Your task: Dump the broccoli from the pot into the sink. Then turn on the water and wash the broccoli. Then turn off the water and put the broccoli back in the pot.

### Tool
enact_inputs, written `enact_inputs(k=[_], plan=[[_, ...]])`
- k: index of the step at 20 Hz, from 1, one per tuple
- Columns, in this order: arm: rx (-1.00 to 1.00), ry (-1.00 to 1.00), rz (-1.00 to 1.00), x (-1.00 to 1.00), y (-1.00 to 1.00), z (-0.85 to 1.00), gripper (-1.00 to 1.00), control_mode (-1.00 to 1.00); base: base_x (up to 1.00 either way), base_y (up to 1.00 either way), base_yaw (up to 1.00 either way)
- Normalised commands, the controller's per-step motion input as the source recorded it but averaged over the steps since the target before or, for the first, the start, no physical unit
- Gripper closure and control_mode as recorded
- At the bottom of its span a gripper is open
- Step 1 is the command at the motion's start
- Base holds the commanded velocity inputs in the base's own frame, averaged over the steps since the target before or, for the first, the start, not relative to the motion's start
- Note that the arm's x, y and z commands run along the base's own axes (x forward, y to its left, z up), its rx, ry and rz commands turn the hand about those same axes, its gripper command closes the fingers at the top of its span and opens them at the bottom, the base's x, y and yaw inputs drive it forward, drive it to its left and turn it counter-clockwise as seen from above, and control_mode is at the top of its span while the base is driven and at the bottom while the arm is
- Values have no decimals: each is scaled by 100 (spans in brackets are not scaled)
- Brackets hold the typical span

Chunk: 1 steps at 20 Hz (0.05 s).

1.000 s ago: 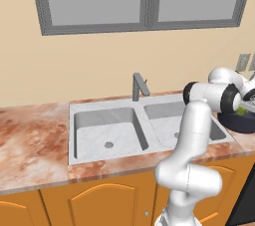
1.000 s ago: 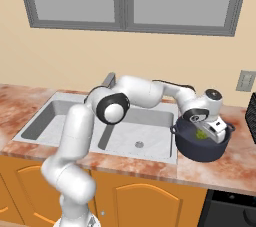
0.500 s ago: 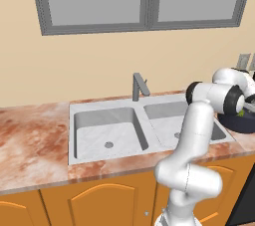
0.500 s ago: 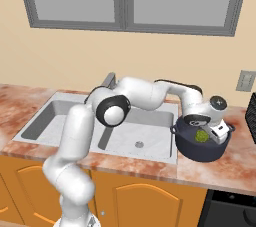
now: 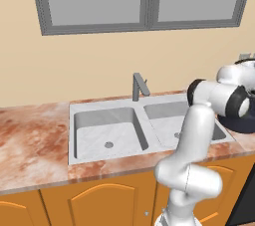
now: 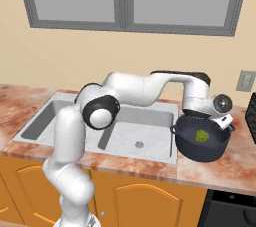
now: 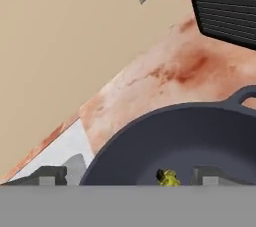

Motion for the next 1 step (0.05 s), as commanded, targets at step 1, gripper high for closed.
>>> enact_inputs(k=[1], plan=[[-11,-19,9,0,48,100,-100,-100,0,0,0]])
